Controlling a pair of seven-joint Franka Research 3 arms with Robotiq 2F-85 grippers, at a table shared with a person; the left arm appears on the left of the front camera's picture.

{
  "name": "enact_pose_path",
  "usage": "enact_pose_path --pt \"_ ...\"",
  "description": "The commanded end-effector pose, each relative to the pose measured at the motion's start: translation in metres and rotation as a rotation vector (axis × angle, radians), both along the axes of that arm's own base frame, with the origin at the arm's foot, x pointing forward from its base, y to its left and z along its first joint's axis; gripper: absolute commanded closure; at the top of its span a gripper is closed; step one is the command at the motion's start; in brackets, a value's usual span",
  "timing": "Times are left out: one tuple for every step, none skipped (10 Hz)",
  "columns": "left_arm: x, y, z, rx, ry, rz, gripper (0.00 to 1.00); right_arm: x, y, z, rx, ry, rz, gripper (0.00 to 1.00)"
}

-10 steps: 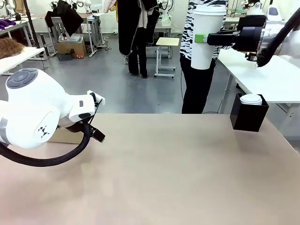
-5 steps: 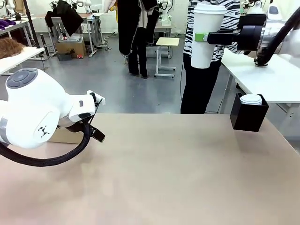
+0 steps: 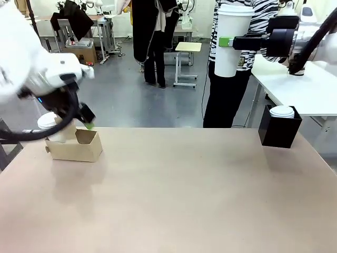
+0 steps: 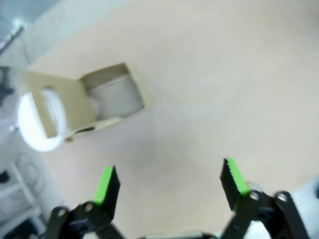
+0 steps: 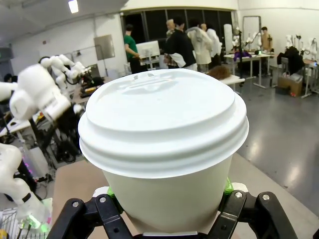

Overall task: Pour a drink into a cup and package it in a carrier.
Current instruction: Position the Cup Carrier in the center of the table.

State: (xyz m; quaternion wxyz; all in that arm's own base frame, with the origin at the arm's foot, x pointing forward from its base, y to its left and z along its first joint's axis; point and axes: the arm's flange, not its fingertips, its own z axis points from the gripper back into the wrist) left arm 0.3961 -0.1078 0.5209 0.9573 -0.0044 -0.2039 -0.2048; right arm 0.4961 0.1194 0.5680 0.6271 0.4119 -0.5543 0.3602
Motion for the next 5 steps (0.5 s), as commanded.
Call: enact_pose_path --pt "0.021 0.005 0.039 0.006 0.041 0.123 0.00 0.003 0.004 0.003 0.004 -0.019 -0.019 0.20" --pt "0.036 0.019 0.053 0.021 0.073 0.171 0.00 0.003 0.004 0.003 0.004 -0.019 -0.019 0.20" --pt "0.050 0.031 0.058 0.019 0.090 0.209 0.00 0.003 0.004 0.003 0.004 -0.019 -0.019 0.20" --pt "0.066 0.046 0.057 0.007 0.109 0.249 0.00 0.003 0.004 0.003 0.004 -0.019 -0.019 0.20" --pt "0.083 0.060 0.049 -0.005 0.135 0.277 0.00 0.003 0.004 0.003 0.004 -0.019 -0.019 0.20"
